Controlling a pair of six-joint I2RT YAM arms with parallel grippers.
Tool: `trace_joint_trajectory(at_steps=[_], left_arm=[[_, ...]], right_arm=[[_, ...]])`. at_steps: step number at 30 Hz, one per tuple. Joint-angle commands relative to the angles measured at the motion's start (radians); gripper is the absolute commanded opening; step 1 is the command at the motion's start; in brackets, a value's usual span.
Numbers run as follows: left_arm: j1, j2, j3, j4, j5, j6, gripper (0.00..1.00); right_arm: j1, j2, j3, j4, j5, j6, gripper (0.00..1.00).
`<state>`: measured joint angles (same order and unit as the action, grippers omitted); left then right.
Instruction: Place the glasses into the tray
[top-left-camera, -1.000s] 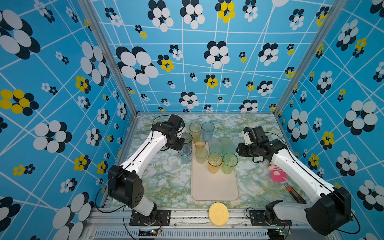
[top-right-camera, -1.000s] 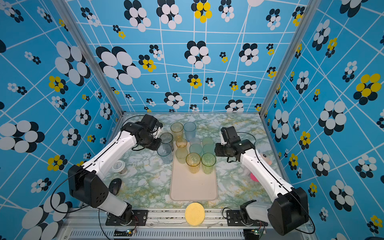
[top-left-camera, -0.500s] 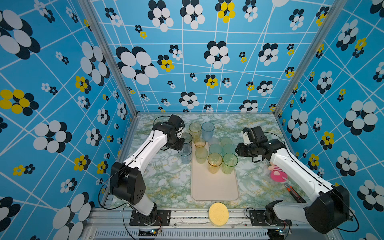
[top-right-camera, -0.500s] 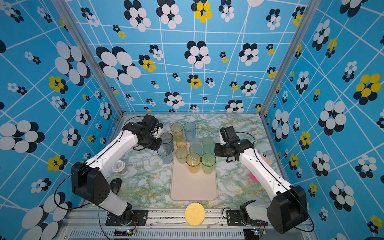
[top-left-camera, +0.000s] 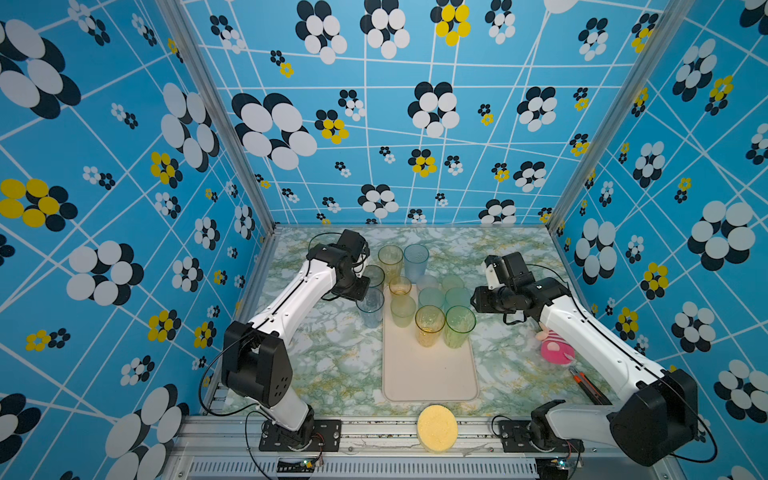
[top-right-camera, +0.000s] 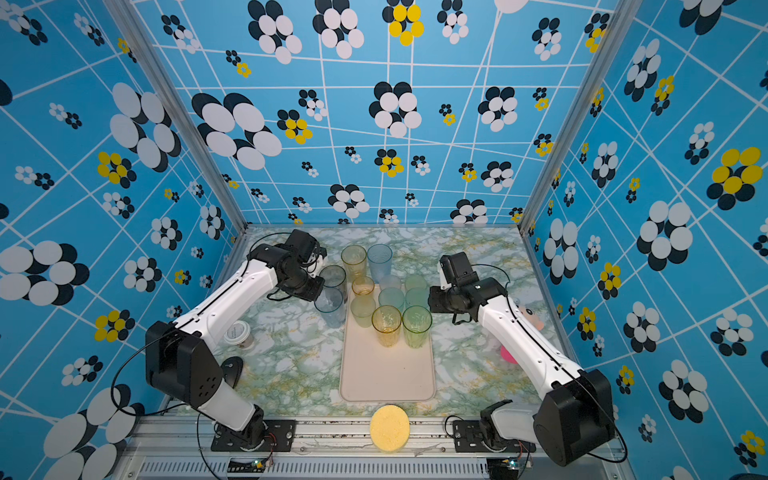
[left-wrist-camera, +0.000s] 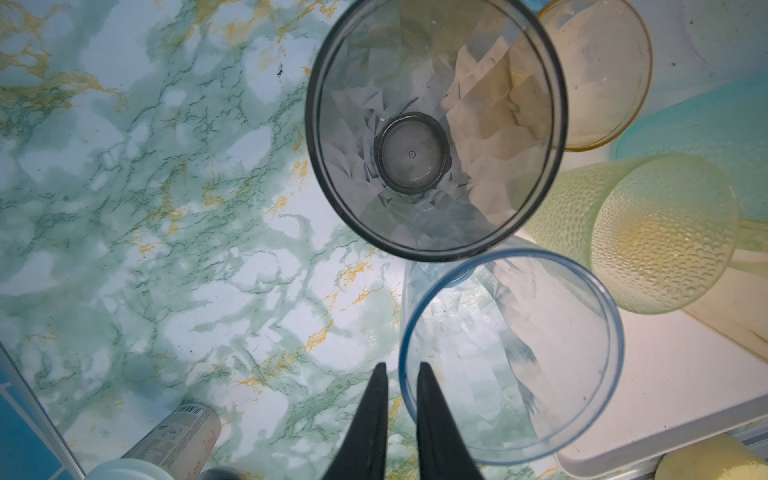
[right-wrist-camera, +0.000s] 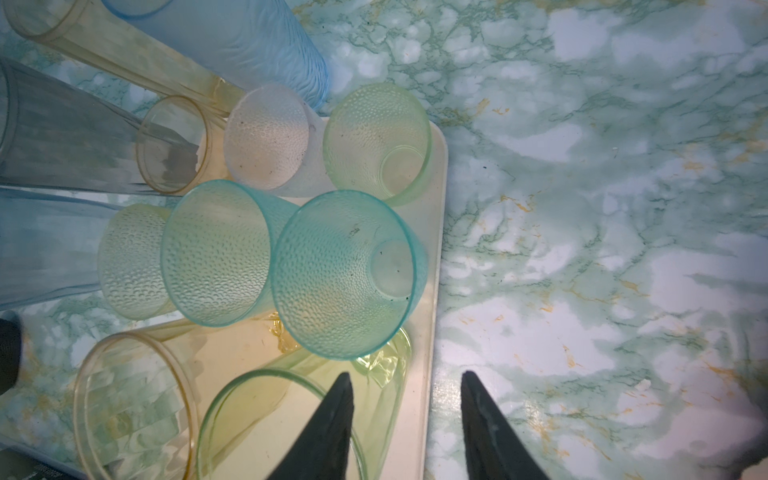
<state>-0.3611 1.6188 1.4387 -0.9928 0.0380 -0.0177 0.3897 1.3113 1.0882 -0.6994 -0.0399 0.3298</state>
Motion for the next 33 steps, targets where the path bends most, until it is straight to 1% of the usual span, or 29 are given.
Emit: trace_joint_trajectory(at_steps=[1, 11, 14, 21, 25, 33], left_arm=[[0.007, 0.028, -0.014, -0.010, 0.008, -0.005, 0.17], [0.007, 0.041, -0.012, -0.012, 0.010, -0.005, 0.16], [0.008, 0.046, -0.010, -0.018, 0.007, -0.002, 0.13], [0.007, 0.046, -0.007, -0.024, -0.005, -0.001, 0.12], [0.008, 0.049, -0.005, -0.034, -0.008, -0.001, 0.08], [0.007, 0.034, 0.003, -0.052, -0.010, -0.002, 0.06]], right_arm=[[0.005, 0.008, 0.014, -0.005, -0.008, 0.003, 0.45], [0.005, 0.005, 0.002, 0.001, -0.008, 0.003, 0.45], [0.005, 0.006, -0.002, 0.005, -0.008, 0.003, 0.45], [0.005, 0.006, -0.007, 0.011, -0.008, 0.003, 0.45], [0.004, 0.006, -0.015, 0.012, -0.008, 0.003, 0.45], [0.005, 0.002, -0.016, 0.015, -0.009, 0.003, 0.45]])
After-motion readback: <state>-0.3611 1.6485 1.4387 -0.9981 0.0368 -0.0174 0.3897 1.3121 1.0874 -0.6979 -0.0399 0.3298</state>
